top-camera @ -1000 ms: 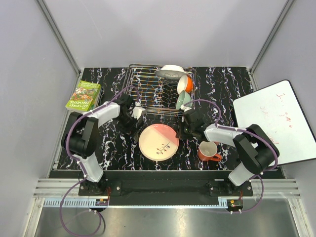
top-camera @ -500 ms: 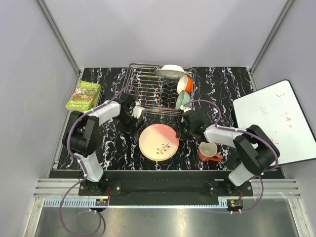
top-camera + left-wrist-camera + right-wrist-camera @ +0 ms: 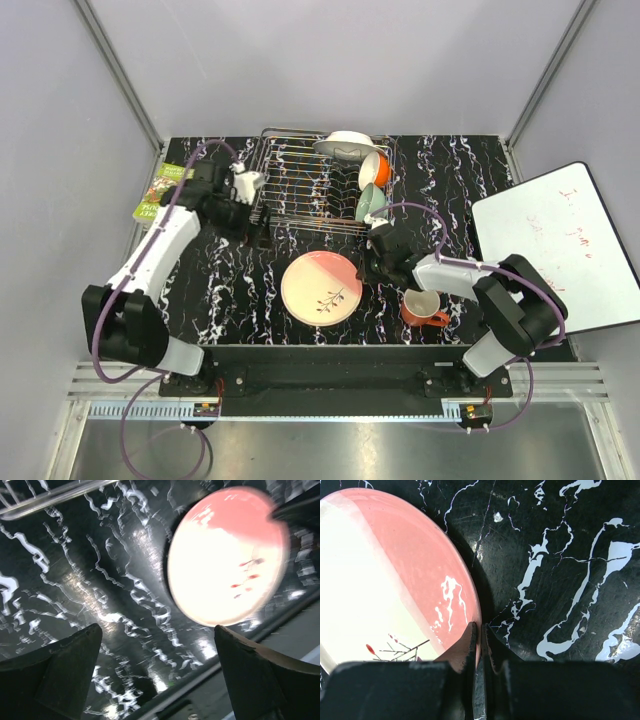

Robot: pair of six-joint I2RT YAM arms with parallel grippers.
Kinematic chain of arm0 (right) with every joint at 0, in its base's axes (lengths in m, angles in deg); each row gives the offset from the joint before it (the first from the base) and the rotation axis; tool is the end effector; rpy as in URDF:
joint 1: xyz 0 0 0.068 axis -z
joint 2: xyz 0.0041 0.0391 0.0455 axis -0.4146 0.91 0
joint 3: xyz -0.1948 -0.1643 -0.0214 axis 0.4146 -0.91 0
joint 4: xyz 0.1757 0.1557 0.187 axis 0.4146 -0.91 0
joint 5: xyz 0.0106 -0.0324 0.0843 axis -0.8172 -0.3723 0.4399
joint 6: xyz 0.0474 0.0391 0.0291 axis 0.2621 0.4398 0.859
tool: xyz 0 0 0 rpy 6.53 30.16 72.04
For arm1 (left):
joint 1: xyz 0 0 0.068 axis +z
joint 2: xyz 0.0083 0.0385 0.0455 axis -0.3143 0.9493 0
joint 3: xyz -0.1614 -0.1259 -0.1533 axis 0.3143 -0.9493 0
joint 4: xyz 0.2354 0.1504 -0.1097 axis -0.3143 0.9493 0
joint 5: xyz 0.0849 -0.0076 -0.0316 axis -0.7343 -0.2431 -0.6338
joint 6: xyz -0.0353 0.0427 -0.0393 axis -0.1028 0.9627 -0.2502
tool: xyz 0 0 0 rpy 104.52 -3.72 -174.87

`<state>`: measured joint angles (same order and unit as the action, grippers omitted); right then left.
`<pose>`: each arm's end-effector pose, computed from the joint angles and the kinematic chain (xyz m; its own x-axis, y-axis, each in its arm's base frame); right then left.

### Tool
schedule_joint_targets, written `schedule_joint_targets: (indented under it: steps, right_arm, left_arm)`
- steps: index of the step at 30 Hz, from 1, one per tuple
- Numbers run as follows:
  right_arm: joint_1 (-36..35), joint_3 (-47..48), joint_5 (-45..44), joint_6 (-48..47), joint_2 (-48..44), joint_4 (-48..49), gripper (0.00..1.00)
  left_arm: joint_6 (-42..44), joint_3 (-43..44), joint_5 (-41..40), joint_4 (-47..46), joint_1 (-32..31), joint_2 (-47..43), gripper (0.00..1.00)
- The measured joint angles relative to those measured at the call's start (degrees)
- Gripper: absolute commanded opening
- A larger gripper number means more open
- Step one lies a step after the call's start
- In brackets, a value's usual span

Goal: Load the mixed dishes into the dish rack

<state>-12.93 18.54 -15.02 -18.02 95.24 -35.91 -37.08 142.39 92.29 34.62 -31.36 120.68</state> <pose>0.2685 0.2079 0.0878 -0.7982 -0.1028 -0.5935 -0.3309 0.8981 0.2895 0.3212 -0.0946 0.2439 -0.8158 0.3165 -0.4841 0.4799 0.8376 -0.2611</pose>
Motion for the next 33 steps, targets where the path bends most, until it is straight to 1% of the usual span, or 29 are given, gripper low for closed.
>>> schedule_joint_targets:
  steps: [2,4,6,8,10,12,15,17,19,21,24,26,28,33]
  right_arm:
    - [-0.1,-0.1,-0.4,0.0,-0.1,0.2,0.09]
    - [-0.3,-0.2,-0.6,0.0,-0.2,0.2,0.09]
    - [-0.6,-0.3,-1.0,-0.1,-0.4,0.3,0.09]
    - [-0.8,-0.4,-1.0,-0.2,-0.5,0.3,0.09]
    - [-0.8,-0.5,-1.3,-0.2,-0.5,0.3,0.09]
    - [-0.9,-0.5,-1.5,-0.2,-0.5,0.3,0.1]
    - [-1.2,-0.6,-2.1,-0.2,-0.7,0.3,0.11]
    - [-1.3,-0.8,-2.3,-0.2,-1.0,0.3,0.12]
    - [-1.5,-1.2,-2.3,-0.2,-1.4,0.3,0.12]
    - [-1.6,-1.8,-2.3,-0.2,-2.1,0.2,0.12]
    - [-1.6,-2.2,-2.3,-0.2,-2.6,0.1,0.21]
    - [-1.6,-2.3,-2.4,-0.1,-2.7,0.1,0.2]
    - [-1.6,-2.4,-2.5,-0.1,-2.7,0.1,0.2]
    - [-1.6,-2.5,-2.5,0.1,-2.7,0.1,0.19]
  left_arm:
    - [-1.1,1.5,6.3,0.5,4.7,0.3,0.99]
    - [-2.0,1.2,8.9,1.7,8.0,0.6,0.99]
    - [-2.6,0.1,7.4,2.7,10.2,0.3,0.99]
    - [-3.0,-2.4,3.5,1.6,9.0,-2.3,0.99]
    - [-3.1,-5.4,-2.0,1.3,6.0,-8.6,0.99]
    - [-4.7,-5.6,-6.3,1.4,4.2,-15.5,0.99]
    - [-4.2,-5.9,-5.4,0.6,5.4,-20.2,0.99]
    - [-3.7,-7.9,-3.0,-0.1,5.9,-18.8,0.99]
    - [-3.6,-10.3,-2.3,-0.3,5.1,-14.4,0.99]
    - [-4.1,-13.7,-3.1,-2.3,2.7,-8.0,0.99]
    - [-4.7,-17.2,-5.1,-2.6,-2.2,-3.6,0.99]
    - [-5.0,-17.1,-5.6,-3.1,-5.7,-2.3,0.99]
    - [-5.3,-16.6,-5.6,-4.1,-7.1,-1.6,0.99]
    - [-6.3,-13.3,-5.3,-7.2,-7.1,2.3,0.99]
